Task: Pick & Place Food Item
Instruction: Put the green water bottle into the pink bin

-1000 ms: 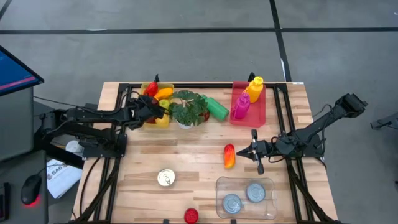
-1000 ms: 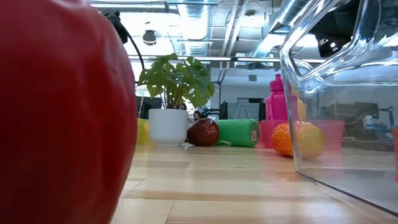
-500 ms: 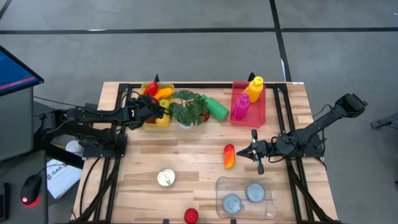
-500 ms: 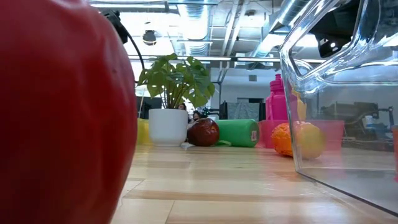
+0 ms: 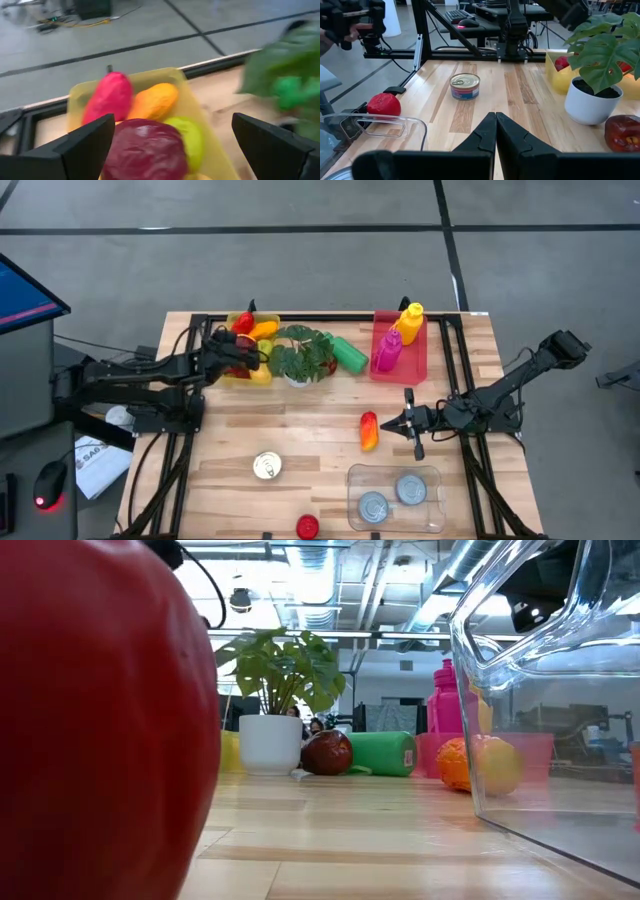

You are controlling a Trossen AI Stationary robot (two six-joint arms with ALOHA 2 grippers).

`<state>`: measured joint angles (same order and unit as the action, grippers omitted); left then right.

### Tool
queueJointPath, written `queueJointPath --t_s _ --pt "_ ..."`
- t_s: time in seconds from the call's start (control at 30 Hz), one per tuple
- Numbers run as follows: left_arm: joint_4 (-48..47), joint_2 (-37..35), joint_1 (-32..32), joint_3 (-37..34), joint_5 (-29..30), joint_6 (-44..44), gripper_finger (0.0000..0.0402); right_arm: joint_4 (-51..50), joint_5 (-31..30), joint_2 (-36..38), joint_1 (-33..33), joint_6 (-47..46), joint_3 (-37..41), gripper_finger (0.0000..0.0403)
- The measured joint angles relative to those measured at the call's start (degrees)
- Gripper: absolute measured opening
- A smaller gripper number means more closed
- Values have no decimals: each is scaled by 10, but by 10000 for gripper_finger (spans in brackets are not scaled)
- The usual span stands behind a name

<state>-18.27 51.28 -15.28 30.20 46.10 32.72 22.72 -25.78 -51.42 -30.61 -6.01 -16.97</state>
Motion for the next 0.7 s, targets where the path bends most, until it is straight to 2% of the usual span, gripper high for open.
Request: queueJointPath --t_s 0.13,0.4,0.7 --pt "0 -23 44 0 -2 -10 375 0 0 0 0 0 0 5" --pt "20 -23 145 0 -2 -10 344 0 0 0 0 0 0 5" --pt "43 -20 261 0 50 -29 315 0 0 0 0 0 0 5"
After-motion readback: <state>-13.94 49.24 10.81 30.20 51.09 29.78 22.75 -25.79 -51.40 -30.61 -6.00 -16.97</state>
